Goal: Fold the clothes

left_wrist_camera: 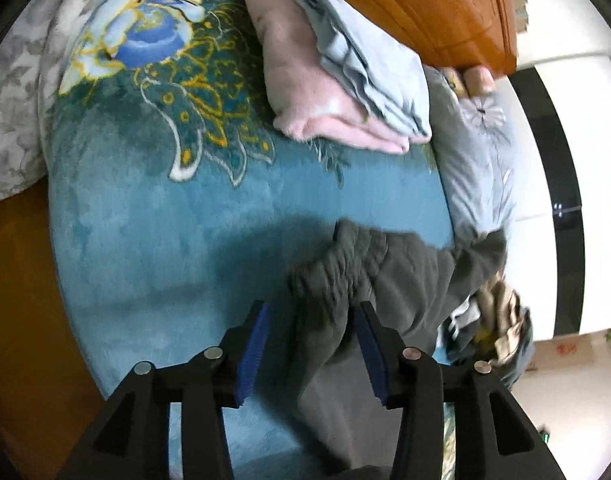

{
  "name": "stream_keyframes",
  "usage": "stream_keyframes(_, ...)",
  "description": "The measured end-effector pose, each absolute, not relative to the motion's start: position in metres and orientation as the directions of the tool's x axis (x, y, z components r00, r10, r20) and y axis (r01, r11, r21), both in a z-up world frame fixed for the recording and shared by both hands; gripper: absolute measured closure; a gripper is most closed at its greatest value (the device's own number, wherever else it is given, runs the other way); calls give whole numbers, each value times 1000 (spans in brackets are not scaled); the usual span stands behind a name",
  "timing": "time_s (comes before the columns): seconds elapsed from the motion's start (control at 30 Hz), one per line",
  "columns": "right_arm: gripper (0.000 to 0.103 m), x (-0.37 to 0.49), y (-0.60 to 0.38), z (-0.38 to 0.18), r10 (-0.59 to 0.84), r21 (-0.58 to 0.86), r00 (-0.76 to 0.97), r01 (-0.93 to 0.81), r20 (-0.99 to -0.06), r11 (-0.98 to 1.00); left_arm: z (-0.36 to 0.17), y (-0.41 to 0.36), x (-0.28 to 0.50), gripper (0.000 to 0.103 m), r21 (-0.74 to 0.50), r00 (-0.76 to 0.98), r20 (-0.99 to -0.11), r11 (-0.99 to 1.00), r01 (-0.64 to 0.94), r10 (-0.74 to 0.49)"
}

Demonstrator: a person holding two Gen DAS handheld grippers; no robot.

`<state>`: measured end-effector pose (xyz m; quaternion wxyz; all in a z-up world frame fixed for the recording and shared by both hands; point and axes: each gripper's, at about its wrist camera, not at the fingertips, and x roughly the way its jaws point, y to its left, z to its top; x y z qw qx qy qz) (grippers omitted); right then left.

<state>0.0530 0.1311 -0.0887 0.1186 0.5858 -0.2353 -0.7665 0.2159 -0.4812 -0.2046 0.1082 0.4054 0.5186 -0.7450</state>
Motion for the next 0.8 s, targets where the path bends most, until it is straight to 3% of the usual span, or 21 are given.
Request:
stream_keyframes(0.2,56,-87,39,-101,-450,476,-339,5,-827,-879,-212,-497,199,44,-716,-669,-693,-355,600,268)
stream_keyframes(0.27,56,-132,21,-108,-355,388,-375,-14,-857,-922,-218,-497,191,43,-707,-654,-705,-349,615,274)
stream_keyframes(0.43,56,-203,0,-125,-285,353,-404,-104,-869,-930,-233,-493,175,43,-689,-619,-724,-351,633,305)
stream_keyframes(0.57,56,-238,-11,-134,-237,314,-418,-125,-877,-941,-236,-485,168,48,-695,-618,-718,-376,613,320)
stream_keyframes(0.7,57,-262,-13,-141,-191,267,-397,-145,-898,-953,-227,-478,166,67,-678,-614,-731,-424,601,299)
stream_keyframes(0.77,94,-264,-14,-139,-176,249,-381,-150,-908,-957,-220,-475,165,73,-664,-612,-739,-453,595,282)
stream_keyframes(0.8,95,-261,-15,-134,-184,256,-383,-144,-905,-956,-217,-473,164,77,-659,-611,-742,-466,591,275)
